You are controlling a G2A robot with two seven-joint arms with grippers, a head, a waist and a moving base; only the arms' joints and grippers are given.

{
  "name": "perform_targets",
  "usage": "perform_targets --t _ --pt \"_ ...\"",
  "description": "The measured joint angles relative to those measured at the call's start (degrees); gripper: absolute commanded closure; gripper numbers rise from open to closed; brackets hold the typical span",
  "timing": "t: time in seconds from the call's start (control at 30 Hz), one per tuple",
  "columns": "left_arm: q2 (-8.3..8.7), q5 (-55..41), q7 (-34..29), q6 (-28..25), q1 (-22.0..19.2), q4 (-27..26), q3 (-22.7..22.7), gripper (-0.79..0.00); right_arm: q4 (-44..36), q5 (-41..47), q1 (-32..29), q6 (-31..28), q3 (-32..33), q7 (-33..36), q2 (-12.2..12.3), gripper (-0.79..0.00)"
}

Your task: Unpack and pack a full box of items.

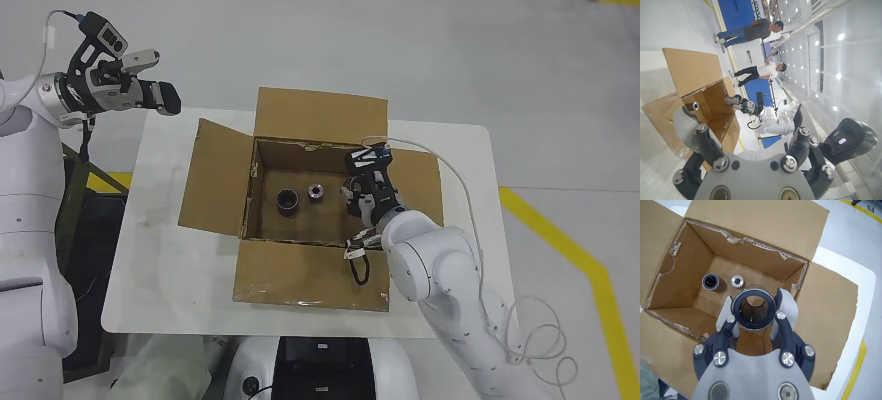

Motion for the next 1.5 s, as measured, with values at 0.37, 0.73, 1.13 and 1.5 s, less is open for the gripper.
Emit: perform_targets --t 0.37,0.73,1.13,1.5 --pt "0.00 0.0 0.0 0.0 0.0 0.0 0.0 -0.785 0.0 0.0 0.0 0.0 0.0 0.0 0.0 0.000" --pt "0.00 0.0 0.0 0.0 0.0 0.0 0.0 -0.785 -4.2 1.8 -4.0 0.1 3.3 -2.3 0.3 0.000" --pt "0.00 0.0 0.0 0.0 0.0 0.0 0.0 -0.785 -12.5 5.8 -13.1 -0.6 19.3 -2.1 1.8 0.000" --pt "0.00 0.0 0.0 0.0 0.0 0.0 0.0 -0.785 -7.5 12.8 -14.9 0.7 31.2 -7.1 2.2 0.000"
